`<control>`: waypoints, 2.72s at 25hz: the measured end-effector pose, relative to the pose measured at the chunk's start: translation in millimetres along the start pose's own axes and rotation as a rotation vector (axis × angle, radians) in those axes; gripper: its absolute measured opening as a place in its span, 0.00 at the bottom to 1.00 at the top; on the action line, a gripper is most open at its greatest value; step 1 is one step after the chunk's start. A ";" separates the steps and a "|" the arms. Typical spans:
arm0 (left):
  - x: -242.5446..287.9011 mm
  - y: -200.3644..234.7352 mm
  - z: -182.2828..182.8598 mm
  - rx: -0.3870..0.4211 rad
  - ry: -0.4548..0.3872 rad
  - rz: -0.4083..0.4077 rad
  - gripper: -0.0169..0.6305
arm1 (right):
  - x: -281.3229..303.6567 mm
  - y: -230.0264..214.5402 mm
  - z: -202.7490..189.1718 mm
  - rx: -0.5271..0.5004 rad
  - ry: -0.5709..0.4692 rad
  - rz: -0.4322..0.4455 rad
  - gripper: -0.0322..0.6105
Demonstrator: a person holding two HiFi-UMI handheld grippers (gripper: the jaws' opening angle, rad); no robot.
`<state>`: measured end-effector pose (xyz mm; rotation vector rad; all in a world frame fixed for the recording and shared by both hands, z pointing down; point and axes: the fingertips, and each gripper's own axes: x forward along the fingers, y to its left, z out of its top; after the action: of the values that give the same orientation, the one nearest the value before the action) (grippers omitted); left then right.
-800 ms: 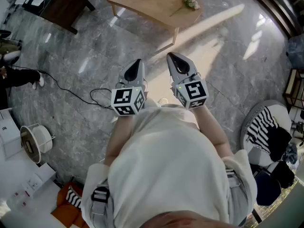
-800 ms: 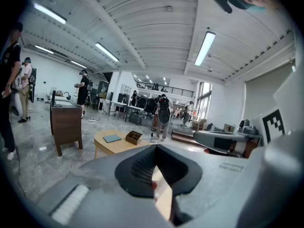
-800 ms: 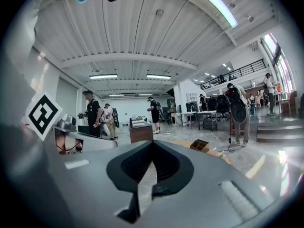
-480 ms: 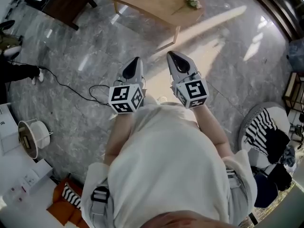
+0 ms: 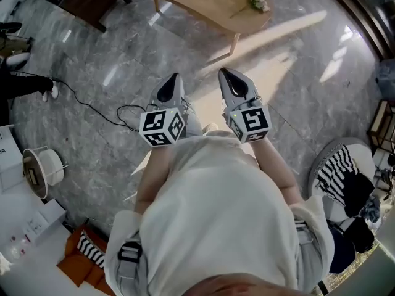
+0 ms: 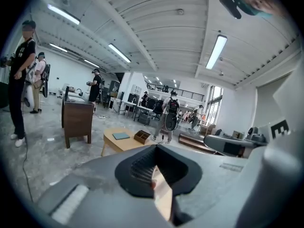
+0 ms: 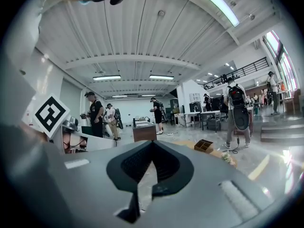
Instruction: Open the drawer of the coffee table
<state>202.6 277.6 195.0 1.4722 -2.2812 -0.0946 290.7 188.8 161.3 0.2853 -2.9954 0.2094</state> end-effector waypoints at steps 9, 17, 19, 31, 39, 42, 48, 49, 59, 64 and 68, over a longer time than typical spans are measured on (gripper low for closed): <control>47.1 48.3 24.1 0.008 0.012 -0.030 0.03 | 70.8 -6.5 4.0 0.006 0.020 -0.014 0.05; 116.8 104.9 62.4 0.019 0.036 -0.075 0.03 | 158.6 -29.9 20.1 0.021 0.026 -0.066 0.05; 133.8 116.5 72.7 0.029 0.046 -0.095 0.03 | 182.1 -35.5 27.4 0.026 0.023 -0.081 0.05; 231.1 193.6 117.0 0.074 0.117 -0.223 0.03 | 305.0 -59.7 43.2 0.048 0.032 -0.191 0.05; 285.3 226.5 134.5 0.123 0.163 -0.305 0.03 | 351.8 -81.4 43.2 0.069 0.037 -0.302 0.05; 300.3 232.7 131.4 0.139 0.189 -0.328 0.03 | 355.8 -90.7 40.2 0.081 0.053 -0.347 0.05; 327.9 239.4 114.9 0.138 0.233 -0.344 0.03 | 343.5 -117.0 19.6 0.121 0.090 -0.439 0.05; 333.1 240.1 111.0 0.142 0.240 -0.345 0.03 | 341.2 -122.2 13.9 0.129 0.097 -0.454 0.05; 405.1 252.5 61.1 0.175 0.332 -0.334 0.03 | 336.5 -192.8 -58.6 0.204 0.187 -0.579 0.05; 443.1 259.4 35.8 0.164 0.358 -0.342 0.03 | 341.8 -223.3 -88.4 0.221 0.219 -0.612 0.05; 468.8 261.2 6.1 0.159 0.387 -0.364 0.03 | 338.8 -242.6 -121.2 0.235 0.253 -0.644 0.05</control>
<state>-187.1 -23.8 407.8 1.7942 -1.7329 0.2504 21.6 -89.5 357.4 1.1190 -2.4711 0.4784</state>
